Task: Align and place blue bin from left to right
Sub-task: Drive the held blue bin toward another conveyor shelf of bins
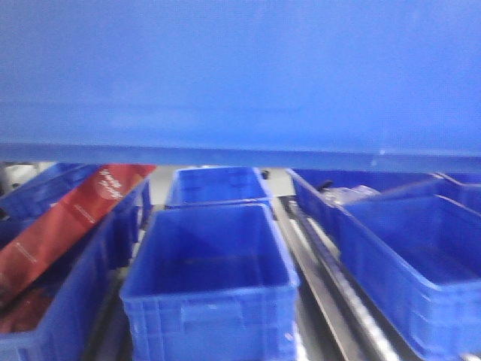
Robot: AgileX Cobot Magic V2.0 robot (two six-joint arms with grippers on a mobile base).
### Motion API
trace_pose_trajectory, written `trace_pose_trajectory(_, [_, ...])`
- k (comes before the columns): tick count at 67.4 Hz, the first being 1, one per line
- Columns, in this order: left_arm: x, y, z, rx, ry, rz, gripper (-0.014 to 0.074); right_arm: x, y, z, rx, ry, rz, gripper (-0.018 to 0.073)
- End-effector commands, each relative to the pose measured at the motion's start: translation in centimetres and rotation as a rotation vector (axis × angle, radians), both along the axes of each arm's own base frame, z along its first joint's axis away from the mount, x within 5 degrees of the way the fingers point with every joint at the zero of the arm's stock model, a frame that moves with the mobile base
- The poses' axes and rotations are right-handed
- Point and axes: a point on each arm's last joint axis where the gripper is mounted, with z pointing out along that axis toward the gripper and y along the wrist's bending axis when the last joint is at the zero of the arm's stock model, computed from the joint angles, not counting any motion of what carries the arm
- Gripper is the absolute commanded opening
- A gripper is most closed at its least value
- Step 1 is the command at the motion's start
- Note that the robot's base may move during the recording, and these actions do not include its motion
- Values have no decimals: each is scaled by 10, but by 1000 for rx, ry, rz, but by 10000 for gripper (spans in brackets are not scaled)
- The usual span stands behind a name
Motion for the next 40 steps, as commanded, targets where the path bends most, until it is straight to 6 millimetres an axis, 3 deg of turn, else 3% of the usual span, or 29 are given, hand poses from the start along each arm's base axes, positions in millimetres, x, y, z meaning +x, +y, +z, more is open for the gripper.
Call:
trace_pose_trajectory(1, [0,-10,10,-62,-79,-85,-111,-1,24,19,202,-157,192,-79])
trace_pose_trajectory(40, [0,-9,10,-60,-81,-84,-111,-1,24,19,202,-157,192,-79])
